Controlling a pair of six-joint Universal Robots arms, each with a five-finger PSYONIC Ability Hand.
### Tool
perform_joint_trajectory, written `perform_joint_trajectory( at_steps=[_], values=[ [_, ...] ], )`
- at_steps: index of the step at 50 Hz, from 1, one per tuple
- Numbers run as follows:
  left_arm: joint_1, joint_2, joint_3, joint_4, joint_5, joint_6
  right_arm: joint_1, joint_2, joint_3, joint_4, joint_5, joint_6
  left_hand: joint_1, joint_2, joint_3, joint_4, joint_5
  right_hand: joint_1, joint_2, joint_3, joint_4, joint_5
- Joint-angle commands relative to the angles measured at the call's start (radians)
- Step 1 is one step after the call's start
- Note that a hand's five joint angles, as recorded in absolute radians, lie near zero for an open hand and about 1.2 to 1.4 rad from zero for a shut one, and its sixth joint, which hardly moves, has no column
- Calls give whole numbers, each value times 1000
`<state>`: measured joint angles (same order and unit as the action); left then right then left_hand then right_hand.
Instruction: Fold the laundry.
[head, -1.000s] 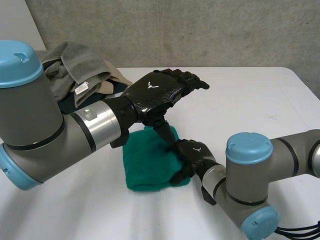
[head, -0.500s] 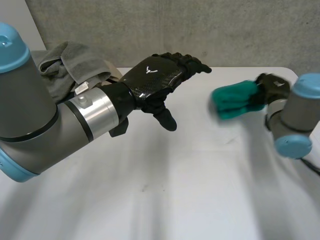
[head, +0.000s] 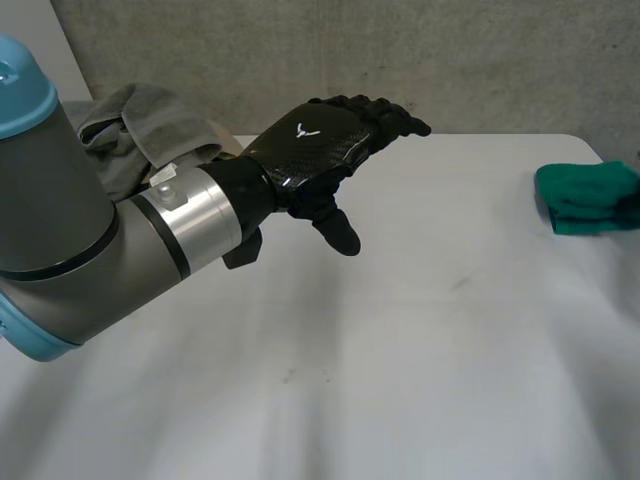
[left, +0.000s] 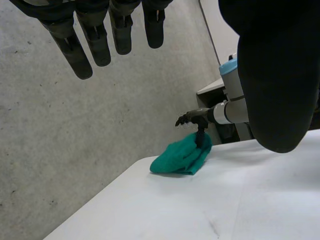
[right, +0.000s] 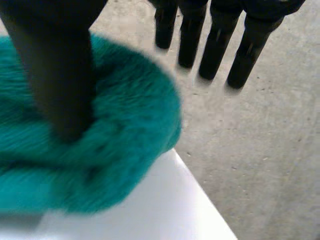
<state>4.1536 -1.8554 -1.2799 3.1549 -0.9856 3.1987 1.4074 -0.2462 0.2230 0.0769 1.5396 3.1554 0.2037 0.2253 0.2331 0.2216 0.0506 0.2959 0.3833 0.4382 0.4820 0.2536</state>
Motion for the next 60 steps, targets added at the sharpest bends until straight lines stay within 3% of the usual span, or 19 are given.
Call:
perform_joint_trajectory(
  at_steps=[1, 3, 7, 11, 17, 21, 25, 26, 28, 32, 34, 37, 41, 46, 51, 52, 53, 54, 60],
  values=[
    [-15, -2, 11, 0, -1, -3, -10, -27, 28, -67, 178, -197, 10, -12, -20, -8, -12, -121, -209, -264, -307, -254],
    [-15, -1, 11, 0, -4, -3, -1, -65, 73, -112, 198, -250, 10, -12, -20, -8, -12, -121, -209, -264, -307, -254],
    [-15, 2, 13, 0, -5, -13, 8, -200, 271, -180, 157, -267, 10, -12, -20, -8, -12, -121, -209, -264, -307, -254],
    [-12, 5, 14, 0, -7, -23, 27, -404, 554, -330, 82, -265, 10, -12, -20, -8, -12, -121, -209, -264, -307, -254],
    [-1, 12, 17, 2, -34, -30, 148, -702, 987, -637, -65, -284, 16, -6, -14, -2, -6, -121, -209, -264, -307, -254],
    [17, 12, 36, 7, -140, -26, 226, -827, 1197, -677, -153, -334, 24, 3, -5, 7, 3, -121, -209, -264, -307, -254],
    [106, 5, 86, 14, -307, -19, 297, -952, 1372, -651, -234, -428, 33, 12, 4, 15, 12, -121, -209, -264, -307, -254],
    [159, -4, 117, 14, -374, -14, 309, -978, 1404, -643, -249, -451, 36, 15, 7, 18, 15, -121, -209, -264, -307, -254],
    [218, -27, 148, 11, -421, -7, 341, -1034, 1485, -616, -279, -520, 30, 9, 1, 12, 9, -121, -209, -264, -307, -254],
    [329, -165, 224, 10, -452, 61, 390, -1073, 1579, -553, -293, -620, 33, 12, 4, 15, 12, -121, -209, -264, -307, -254],
    [376, -252, 289, 14, -446, 151, 409, -1072, 1602, -530, -291, -646, 33, 12, 4, 15, 12, -121, -209, -264, -307, -254],
    [402, -358, 368, 17, -443, 243, 429, -1068, 1636, -491, -289, -673, 33, 12, 4, 15, 12, -121, -209, -264, -307, -254],
    [436, -543, 528, 28, -406, 337, 427, -1064, 1668, -479, -294, -670, 36, 15, 7, 18, 15, -121, -209, -264, -307, -254],
    [503, -737, 744, 92, -286, 339, 426, -1062, 1698, -479, -293, -669, 89, 67, 59, 71, 67, -121, -209, -264, -307, -254],
    [524, -876, 916, 126, -266, 337, 429, -1062, 1717, -479, -291, -669, 470, 448, 440, 452, 448, -121, -209, -264, -307, -254],
    [524, -893, 935, 126, -266, 337, 427, -1062, 1719, -479, -291, -669, 616, 594, 587, 598, 595, -121, -209, -264, -307, -254],
    [521, -913, 955, 126, -269, 337, 426, -1062, 1722, -479, -291, -669, 972, 950, 943, 954, 951, -121, -209, -264, -307, -254],
    [514, -913, 956, 131, -274, 339, 424, -1062, 1722, -479, -291, -667, 1162, 1140, 1132, 1144, 1140, -121, -209, -264, -307, -254],
    [462, -797, 858, 135, -347, 305, 415, -1062, 1724, -485, -289, -667, 1193, 1171, 1163, 1175, 1171, -121, -209, -264, -307, -254]
  ],
)
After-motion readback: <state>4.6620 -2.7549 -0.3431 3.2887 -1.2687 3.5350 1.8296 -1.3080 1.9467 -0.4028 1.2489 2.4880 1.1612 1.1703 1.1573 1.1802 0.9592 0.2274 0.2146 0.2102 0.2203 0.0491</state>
